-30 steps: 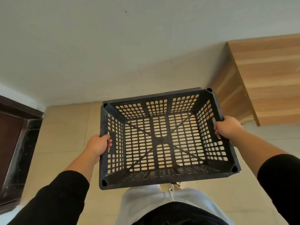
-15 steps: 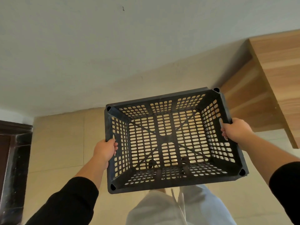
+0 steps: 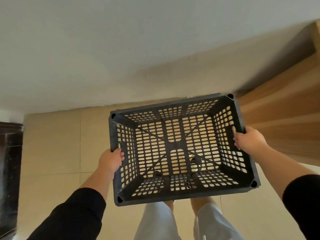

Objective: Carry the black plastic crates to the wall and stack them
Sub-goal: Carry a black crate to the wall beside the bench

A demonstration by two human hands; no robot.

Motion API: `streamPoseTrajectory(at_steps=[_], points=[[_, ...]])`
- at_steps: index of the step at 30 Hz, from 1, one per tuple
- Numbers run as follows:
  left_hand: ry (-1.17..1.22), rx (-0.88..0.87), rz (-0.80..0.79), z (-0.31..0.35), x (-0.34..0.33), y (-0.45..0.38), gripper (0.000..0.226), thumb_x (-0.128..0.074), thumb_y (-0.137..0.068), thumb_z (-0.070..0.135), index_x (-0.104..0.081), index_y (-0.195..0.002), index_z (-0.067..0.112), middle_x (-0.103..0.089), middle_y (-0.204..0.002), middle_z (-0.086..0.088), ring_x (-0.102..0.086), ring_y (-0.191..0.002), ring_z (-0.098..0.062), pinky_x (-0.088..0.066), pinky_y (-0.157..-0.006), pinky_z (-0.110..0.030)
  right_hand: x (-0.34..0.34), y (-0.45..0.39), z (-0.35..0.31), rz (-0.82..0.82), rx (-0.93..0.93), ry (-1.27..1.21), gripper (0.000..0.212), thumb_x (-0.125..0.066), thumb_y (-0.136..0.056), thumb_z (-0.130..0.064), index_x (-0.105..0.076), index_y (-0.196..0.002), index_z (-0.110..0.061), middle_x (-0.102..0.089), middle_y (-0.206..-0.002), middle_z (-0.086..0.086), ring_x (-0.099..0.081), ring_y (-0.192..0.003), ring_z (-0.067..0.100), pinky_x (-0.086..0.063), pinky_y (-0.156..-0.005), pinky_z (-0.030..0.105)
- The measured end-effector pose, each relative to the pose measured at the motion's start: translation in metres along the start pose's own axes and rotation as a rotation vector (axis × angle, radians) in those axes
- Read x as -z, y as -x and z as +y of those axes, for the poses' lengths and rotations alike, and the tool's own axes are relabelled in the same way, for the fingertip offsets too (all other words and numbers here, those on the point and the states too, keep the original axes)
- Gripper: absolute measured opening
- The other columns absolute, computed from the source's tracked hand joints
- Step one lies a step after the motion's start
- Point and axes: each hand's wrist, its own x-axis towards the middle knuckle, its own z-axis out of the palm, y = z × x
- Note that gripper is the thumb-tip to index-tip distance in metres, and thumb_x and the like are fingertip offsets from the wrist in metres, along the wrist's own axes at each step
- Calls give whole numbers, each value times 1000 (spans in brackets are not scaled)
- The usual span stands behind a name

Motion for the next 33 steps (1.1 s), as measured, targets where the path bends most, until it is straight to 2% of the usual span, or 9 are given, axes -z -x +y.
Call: streamPoseTrajectory(at_steps=[7, 9, 12, 15, 17, 19, 27, 29, 33], points=[[-8, 75, 4, -22, -74, -99, 25, -57, -109, 28, -64, -124, 10, -75, -104, -9, -70, -90, -20, -57, -90, -41, -61, -111, 24, -9, -22, -17, 18, -57, -104, -23, -61, -120, -16, -72, -100, 10, -71, -90, 28, -59, -82, 48], [-8, 68, -3, -30, -95, -130, 23, -57, -109, 27, -65, -123, 10, -75, -103, -9, -70, -88, -20, -57, -90, -41, -81, -141, 33, -14, -28, -45, 18, -57, -104, -21, -61, -119, -13, -72, -101, 11, -70, -89, 28, -57, -77, 43], [-28, 48, -7, -37, -124, -176, 23, -58, -108, 27, -67, -120, 9, -76, -100, -8, -71, -88, -20, -58, -90, -42, -107, -181, 43, 1, -49, -66, 10, -58, -103, -22, -62, -111, -16, -72, -100, 11, -71, -90, 28, -58, -84, 47], [-45, 26, -9, -40, -149, -213, 22, -57, -108, 28, -67, -119, 11, -76, -98, -6, -71, -88, -20, -57, -81, -35, -128, -220, 47, 6, -67, -103, 2, -58, -104, -19, -60, -103, -19, -71, -98, 9, -70, -92, 28, -57, -89, 48], [-55, 9, -10, -37, -165, -233, 20, -56, -109, 26, -65, -118, 11, -74, -97, -6, -69, -85, -18, -50, -69, -28, -140, -243, 46, 11, -56, -137, 5, -57, -104, -16, -59, -109, -15, -70, -98, 10, -69, -90, 28, -56, -84, 44], [-62, 2, 0, -34, -179, -252, 19, -56, -108, 26, -66, -117, 12, -74, -96, -6, -68, -84, -17, -48, -67, -27, -149, -262, 44, 15, -47, -141, 8, -56, -105, -14, -58, -112, -13, -68, -100, 11, -67, -88, 26, -55, -81, 41], [-27, 4, 1, -20, -219, -310, 22, -56, -107, 26, -67, -121, 12, -75, -100, -7, -70, -87, -19, -60, -90, -40, -176, -329, 34, 32, -17, -95, 18, -57, -105, -14, -59, -122, -11, -68, -107, 14, -68, -98, 30, -58, -91, 47], [-19, 8, -1, -16, -226, -320, 20, -56, -107, 25, -66, -119, 14, -76, -103, -9, -71, -88, -20, -60, -94, -43, -180, -340, 31, 67, -21, -74, 25, -60, -102, -19, -61, -125, -11, -69, -112, 14, -69, -103, 34, -56, -96, 55], [21, 24, 8, -9, -238, -333, 18, -56, -107, 23, -65, -120, 14, -75, -99, -7, -70, -88, -19, -60, -97, -44, -187, -363, 29, 86, -28, -67, 28, -62, -100, -23, -61, -126, -13, -70, -111, 12, -70, -103, 35, -57, -95, 56]])
